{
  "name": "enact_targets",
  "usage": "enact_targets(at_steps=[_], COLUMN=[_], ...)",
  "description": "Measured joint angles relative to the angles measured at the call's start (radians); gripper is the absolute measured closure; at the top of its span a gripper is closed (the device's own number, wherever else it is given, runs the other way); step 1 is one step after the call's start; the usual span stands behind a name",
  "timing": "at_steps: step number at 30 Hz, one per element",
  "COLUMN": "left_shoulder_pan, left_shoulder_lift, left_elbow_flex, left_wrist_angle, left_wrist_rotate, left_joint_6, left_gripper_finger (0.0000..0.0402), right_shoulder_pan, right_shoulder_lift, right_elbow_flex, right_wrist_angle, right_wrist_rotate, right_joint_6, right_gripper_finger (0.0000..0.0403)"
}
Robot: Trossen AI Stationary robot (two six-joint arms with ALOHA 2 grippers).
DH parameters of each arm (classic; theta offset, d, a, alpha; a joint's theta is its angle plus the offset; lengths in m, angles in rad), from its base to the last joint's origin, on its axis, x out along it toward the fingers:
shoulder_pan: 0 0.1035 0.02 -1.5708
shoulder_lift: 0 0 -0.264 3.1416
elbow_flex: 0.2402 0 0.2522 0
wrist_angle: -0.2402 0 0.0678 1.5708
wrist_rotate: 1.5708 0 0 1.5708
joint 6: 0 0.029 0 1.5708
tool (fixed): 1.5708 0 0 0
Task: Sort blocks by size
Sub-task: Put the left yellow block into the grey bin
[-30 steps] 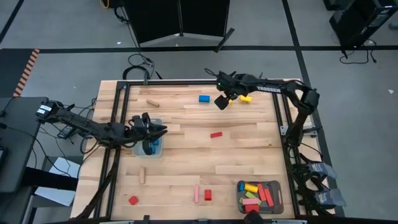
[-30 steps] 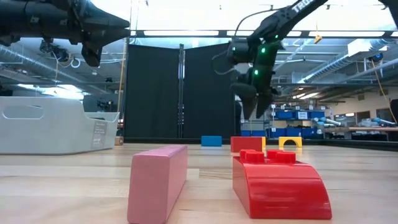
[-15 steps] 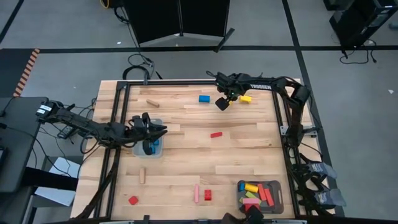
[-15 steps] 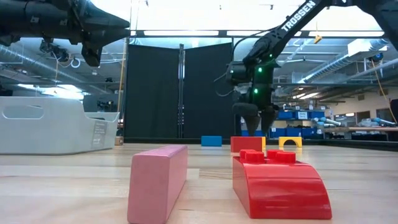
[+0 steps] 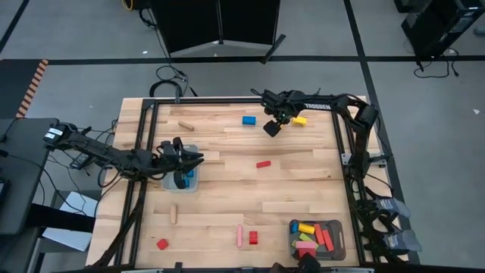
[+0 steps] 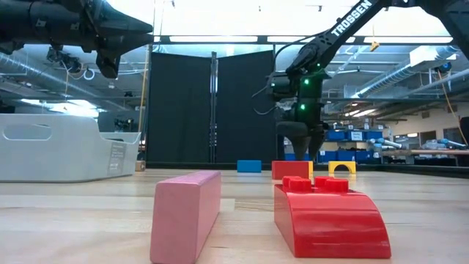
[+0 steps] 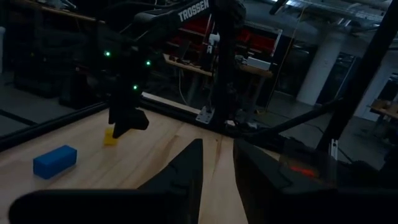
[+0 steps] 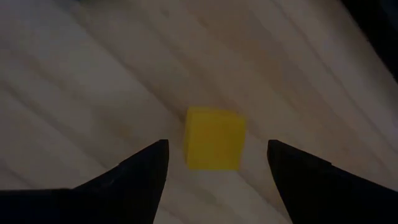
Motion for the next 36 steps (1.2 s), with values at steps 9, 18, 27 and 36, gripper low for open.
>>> enact_targets(at_steps=[9,18,27,36], left_shoulder_pan=[0.0,0.0,0.0,0.0], left_shoulder_lift=[0.0,0.0,0.0,0.0], left_elbow_flex=[0.001,0.001,0.001,0.001], left_wrist_angle=[0.0,0.0,0.003,0.013], left_wrist_rotate=[0.0,0.001,0.002,0.029], left_joint_6=[0.002,0.003,-0.002,-0.003], left_gripper_finger=[0.0306,0.0306,0.0306,0.0306], right_shoulder_pan=[0.031,0.004,0.013,0.02], right_shoulder_lift=[0.0,0.0,0.04,0.142], right_elbow_flex=[0.066,0.098,0.1,0.155], right_wrist_angle=[-0.07,-0.128,-0.172,-0.172], right_wrist_rotate=[0.015,0.0,-0.019,0.011], right_joint_6=[0.003,0.0,0.003,0.007], right_gripper_finger=[0.0089,0.0057,0.0055,0.0055])
